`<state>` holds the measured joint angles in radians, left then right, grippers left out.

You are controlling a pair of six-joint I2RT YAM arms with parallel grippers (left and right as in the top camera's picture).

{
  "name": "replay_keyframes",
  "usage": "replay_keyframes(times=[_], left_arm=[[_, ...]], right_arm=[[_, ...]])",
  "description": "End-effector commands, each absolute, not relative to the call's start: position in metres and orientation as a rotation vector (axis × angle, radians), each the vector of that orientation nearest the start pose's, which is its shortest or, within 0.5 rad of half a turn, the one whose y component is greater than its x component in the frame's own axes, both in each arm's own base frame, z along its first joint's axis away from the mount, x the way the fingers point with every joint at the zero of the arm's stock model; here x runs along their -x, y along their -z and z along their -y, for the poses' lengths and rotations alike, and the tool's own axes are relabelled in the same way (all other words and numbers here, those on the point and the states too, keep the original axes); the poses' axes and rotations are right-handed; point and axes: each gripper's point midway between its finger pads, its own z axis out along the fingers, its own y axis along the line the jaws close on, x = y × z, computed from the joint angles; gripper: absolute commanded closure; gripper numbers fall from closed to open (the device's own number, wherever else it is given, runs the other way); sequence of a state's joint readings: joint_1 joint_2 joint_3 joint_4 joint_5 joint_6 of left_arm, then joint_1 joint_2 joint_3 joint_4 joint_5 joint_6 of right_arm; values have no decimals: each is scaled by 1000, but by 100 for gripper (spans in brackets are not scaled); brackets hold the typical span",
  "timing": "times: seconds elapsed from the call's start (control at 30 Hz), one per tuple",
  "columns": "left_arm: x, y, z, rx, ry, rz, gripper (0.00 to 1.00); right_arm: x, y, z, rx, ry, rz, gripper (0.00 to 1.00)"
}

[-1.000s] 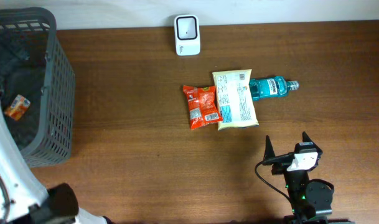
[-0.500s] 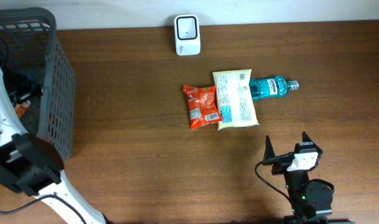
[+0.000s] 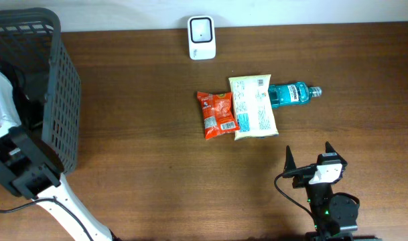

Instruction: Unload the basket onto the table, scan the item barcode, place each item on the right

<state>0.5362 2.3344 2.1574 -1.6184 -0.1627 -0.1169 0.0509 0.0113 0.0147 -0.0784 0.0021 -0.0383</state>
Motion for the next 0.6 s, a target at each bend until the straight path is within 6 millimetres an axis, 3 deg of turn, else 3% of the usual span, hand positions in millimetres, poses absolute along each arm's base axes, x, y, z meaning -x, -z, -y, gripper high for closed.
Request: replay_keyframes(times=[0.0,0.2,0.27,0.33,0.5,0.57], left_arm=[[-325,-59,-226,983,-157,-3279,18],[-334,-35,-232,898,-167,-3253,21],[-338,-28,-234,875,-173,-3237,28],[-342,-23,-236,872,-182,-3216,43],[-339,-4,-234,872,-182,-3216,48],[-339,-1,-234,873,-183,-3214,60]], right_arm=[[-246,-155,-9,65,10,-1649,2],[-246,-155,-9,65,10,-1649,2],[-246,-155,-9,65,10,-1649,1],[-246,-155,-9,65,10,-1649,2],[-246,-155,-9,65,10,-1649,2],[-246,-155,-9,65,10,-1649,2]])
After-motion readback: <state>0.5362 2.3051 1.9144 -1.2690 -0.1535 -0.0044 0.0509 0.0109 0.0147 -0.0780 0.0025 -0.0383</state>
